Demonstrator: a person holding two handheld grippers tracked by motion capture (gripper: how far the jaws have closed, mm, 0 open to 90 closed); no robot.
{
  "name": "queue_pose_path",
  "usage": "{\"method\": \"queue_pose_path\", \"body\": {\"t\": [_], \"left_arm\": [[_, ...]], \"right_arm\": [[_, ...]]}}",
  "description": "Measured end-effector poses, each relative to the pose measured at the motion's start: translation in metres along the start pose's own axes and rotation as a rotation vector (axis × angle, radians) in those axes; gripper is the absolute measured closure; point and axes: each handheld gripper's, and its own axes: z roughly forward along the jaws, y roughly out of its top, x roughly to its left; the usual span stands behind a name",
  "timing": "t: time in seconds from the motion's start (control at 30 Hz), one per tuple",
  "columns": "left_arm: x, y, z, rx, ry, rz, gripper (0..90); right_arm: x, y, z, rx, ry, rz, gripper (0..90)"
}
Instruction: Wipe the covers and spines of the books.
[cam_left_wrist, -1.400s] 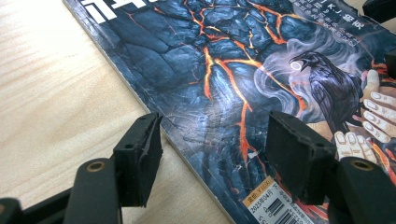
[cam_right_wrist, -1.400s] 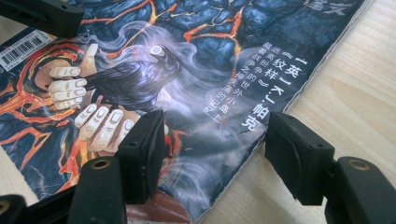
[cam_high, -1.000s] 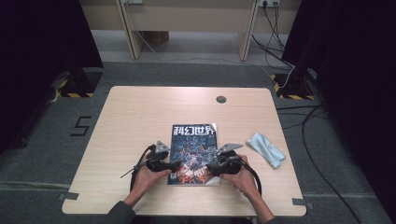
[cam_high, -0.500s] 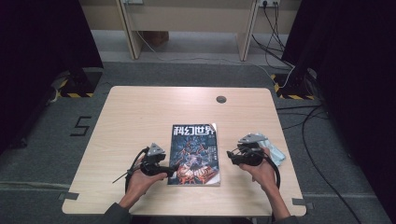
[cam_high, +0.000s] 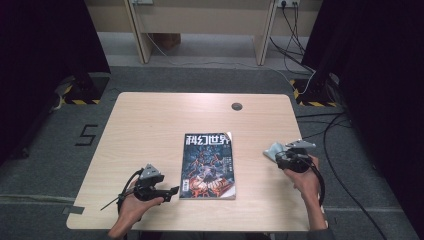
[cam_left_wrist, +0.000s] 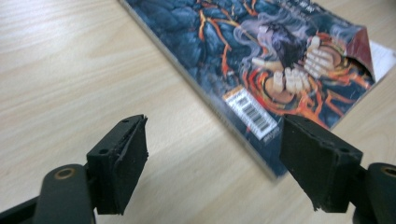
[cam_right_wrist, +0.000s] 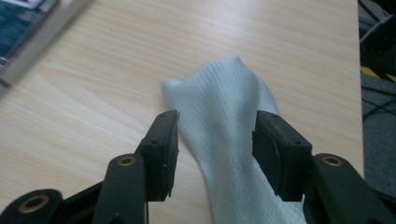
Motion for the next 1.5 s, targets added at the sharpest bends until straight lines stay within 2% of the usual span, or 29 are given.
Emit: {"method": "queue_pose_path", "body": {"t": [0.03, 0.13, 0.3, 0.4, 0.6, 0.7, 0.77, 0.83, 0.9, 1.07, 1.2, 1.33, 1.5], "left_arm": [[0.000, -0.002, 0.000, 0.010, -0.003, 0.002, 23.0], [0.000, -0.007, -0.002, 0.033, -0.001, 0.008, 22.9], [0.000, -0.006, 0.000, 0.038, 0.000, 0.007, 22.9], [0.000, -0.006, 0.002, 0.044, 0.004, 0.015, 23.0], [0.000, -0.008, 0.004, 0.061, 0.004, 0.019, 23.0], [-0.001, -0.008, 0.005, 0.061, 0.013, 0.034, 22.9], [-0.001, -0.008, 0.004, 0.061, 0.020, 0.048, 22.9], [0.000, -0.008, 0.003, 0.060, 0.018, 0.051, 22.7], [0.001, -0.008, 0.002, 0.060, 0.020, 0.049, 22.5], [0.002, -0.007, 0.002, 0.056, 0.030, 0.048, 22.3], [0.003, -0.007, 0.001, 0.054, 0.031, 0.045, 22.2], [0.004, -0.007, 0.000, 0.050, 0.033, 0.039, 22.1], [0.005, -0.007, 0.000, 0.049, 0.034, 0.039, 21.7]], "right_arm": [[-0.002, -0.002, 0.003, 0.013, -0.004, 0.005, 52.5], [-0.005, -0.004, 0.009, 0.055, -0.034, -0.022, 57.6], [0.002, -0.003, 0.026, 0.095, -0.023, -0.062, 62.7], [0.011, 0.001, 0.034, 0.082, -0.015, -0.096, 63.4], [0.025, 0.012, 0.045, 0.060, 0.040, -0.098, 60.4], [0.033, 0.017, 0.050, 0.056, 0.051, -0.137, 57.9], [0.035, 0.019, 0.050, 0.057, 0.056, -0.139, 55.2], [0.035, 0.019, 0.048, 0.055, 0.058, -0.127, 51.7], [0.033, 0.020, 0.045, 0.043, 0.045, -0.087, 47.7], [0.029, 0.020, 0.035, 0.015, 0.061, -0.018, 36.1], [0.029, 0.015, 0.027, -0.001, 0.092, 0.013, 34.0], [0.030, 0.010, 0.016, -0.016, 0.100, 0.022, 32.9], [0.034, 0.000, 0.004, -0.018, 0.120, 0.001, 32.2]]}}
